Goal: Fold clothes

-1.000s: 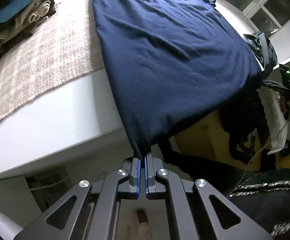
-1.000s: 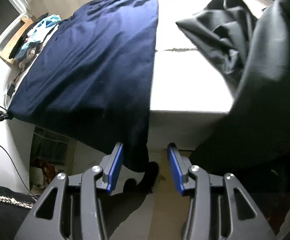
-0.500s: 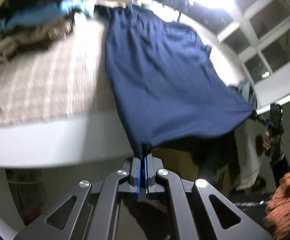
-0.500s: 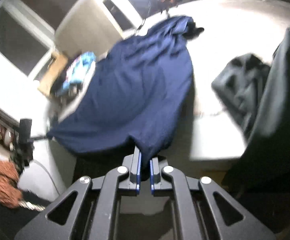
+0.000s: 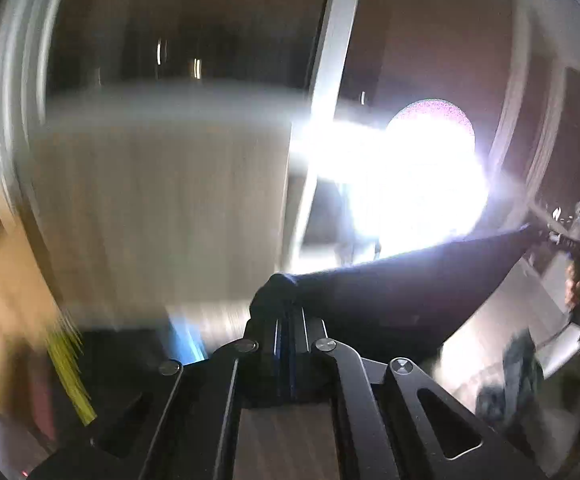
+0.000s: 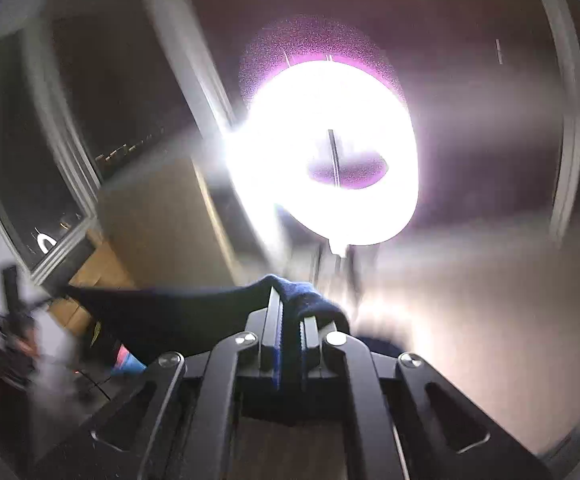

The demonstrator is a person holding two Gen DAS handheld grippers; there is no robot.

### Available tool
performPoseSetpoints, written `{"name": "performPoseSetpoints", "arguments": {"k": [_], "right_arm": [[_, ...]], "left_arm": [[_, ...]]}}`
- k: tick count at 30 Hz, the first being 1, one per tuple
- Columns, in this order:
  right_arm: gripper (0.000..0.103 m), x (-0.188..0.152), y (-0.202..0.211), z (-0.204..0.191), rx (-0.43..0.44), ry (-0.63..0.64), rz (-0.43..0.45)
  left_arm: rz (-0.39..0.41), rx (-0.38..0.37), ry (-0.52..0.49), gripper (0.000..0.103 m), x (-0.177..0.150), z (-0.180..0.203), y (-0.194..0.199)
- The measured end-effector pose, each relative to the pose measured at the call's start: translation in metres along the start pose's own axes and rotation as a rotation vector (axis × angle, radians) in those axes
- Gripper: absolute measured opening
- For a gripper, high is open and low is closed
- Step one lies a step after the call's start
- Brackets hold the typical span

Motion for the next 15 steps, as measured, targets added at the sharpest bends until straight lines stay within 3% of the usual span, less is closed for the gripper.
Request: {"name": "performPoseSetpoints", "arguments": {"k": [1, 4, 6, 9, 15], "right_arm": [[0.006, 0.014, 0.02, -0.005, -0.005, 0.024, 0.028], [0.006, 0.056, 0.078, -0.022, -0.019, 0.096, 0.111], [0.006, 0.046, 0.103, -0.025, -0.024, 0.115, 0.112], [0.006, -0.002, 0.114, -0.022, -0.029, 0.113, 0.059], [0.006, -0.146, 0.12, -0.008, -0.065, 0.026, -0.062]], "left_arm": [[0.036, 0.012, -0.021, 0.002, 0.017, 0.005, 0.022], [0.059, 0.02, -0.076, 0.002, 0.016, 0.023, 0.066], [0.074, 0.026, -0.112, 0.002, 0.015, 0.036, 0.094], [0.058, 0.029, -0.148, 0.002, -0.01, 0.046, 0.124], [-0.121, -0.026, -0.122, 0.002, -0.148, 0.046, 0.123]]}}
Point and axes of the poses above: each gripper's, at about its wrist camera, not at the fingertips, and y roughly against the way its jaws point, z to its right, x to its top, the point moved 8 cm from there along -y, roughly the way its jaws point, and after that the axes turned 2 degrees about -x, right-handed, at the moved point
